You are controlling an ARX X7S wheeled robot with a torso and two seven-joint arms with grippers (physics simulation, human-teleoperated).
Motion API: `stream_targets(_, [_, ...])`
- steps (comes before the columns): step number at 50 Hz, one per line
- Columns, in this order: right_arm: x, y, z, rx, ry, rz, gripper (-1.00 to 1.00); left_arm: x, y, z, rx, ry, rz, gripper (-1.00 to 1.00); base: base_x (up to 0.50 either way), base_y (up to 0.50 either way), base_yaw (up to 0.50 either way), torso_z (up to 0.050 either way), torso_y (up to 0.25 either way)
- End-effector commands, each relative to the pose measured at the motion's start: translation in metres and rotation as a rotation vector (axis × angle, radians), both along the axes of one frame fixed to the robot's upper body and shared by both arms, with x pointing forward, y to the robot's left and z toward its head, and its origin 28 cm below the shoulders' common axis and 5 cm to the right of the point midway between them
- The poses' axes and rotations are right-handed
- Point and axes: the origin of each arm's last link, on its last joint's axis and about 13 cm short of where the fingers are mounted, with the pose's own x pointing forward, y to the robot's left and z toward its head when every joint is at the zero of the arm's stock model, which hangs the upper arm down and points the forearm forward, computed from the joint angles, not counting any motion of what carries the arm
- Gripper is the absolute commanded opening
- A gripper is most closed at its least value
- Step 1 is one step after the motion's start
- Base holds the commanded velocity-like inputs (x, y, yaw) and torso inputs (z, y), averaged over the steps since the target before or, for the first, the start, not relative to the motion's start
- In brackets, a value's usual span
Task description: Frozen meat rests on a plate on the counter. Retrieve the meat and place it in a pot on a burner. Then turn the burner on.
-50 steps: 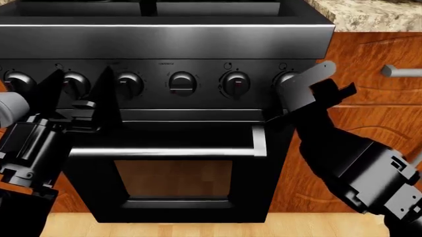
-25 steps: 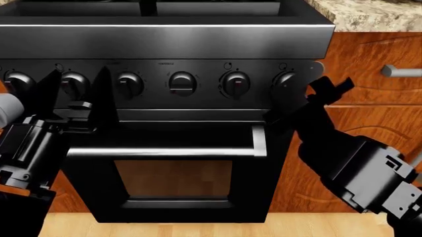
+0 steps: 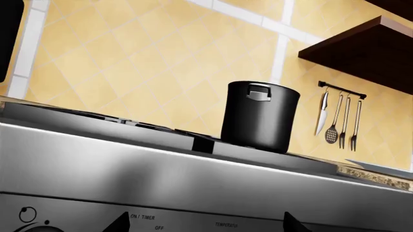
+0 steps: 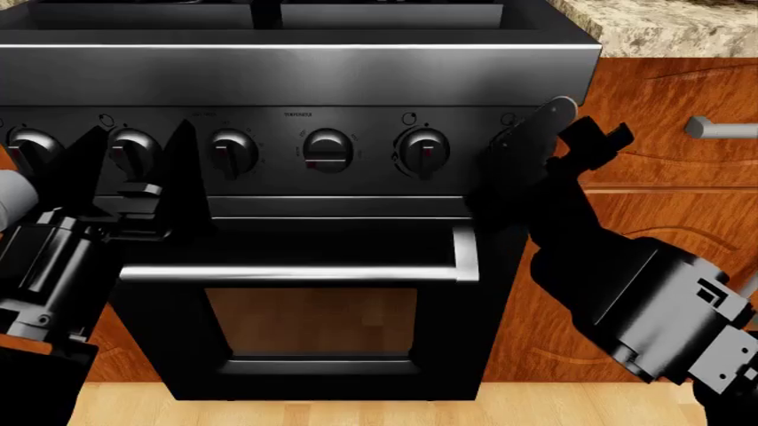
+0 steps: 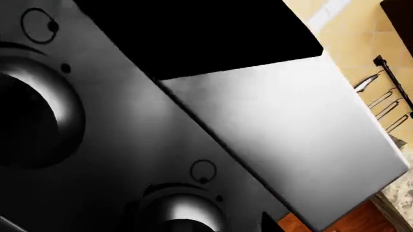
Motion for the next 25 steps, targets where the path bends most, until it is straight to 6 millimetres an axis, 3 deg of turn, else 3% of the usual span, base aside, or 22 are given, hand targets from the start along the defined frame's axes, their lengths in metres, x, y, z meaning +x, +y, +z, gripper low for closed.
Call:
stream_targets(1, [-0.008, 0.009, 0.018, 0.011, -0.082, 0.023, 1.0, -0.002, 0.0, 0.001, -0.002, -0.004, -0.002, 1.0, 0.0, 0.0, 0.0, 0.0, 0.0])
stream_targets(15, [-0.019, 0.012, 0.023, 0.023, -0.08, 0.031, 1.0, -0.001, 0.0, 0.001, -0.006, -0.008, -0.003, 1.0, 0.0, 0.0, 0.0, 0.0, 0.0])
stream_targets(25, [-0.044, 0.012, 0.039, 0.055, -0.129, 0.042, 1.0, -0.005, -0.002, 0.007, 0.005, -0.023, -0.014, 1.0, 0.0, 0.0, 0.0, 0.0, 0.0])
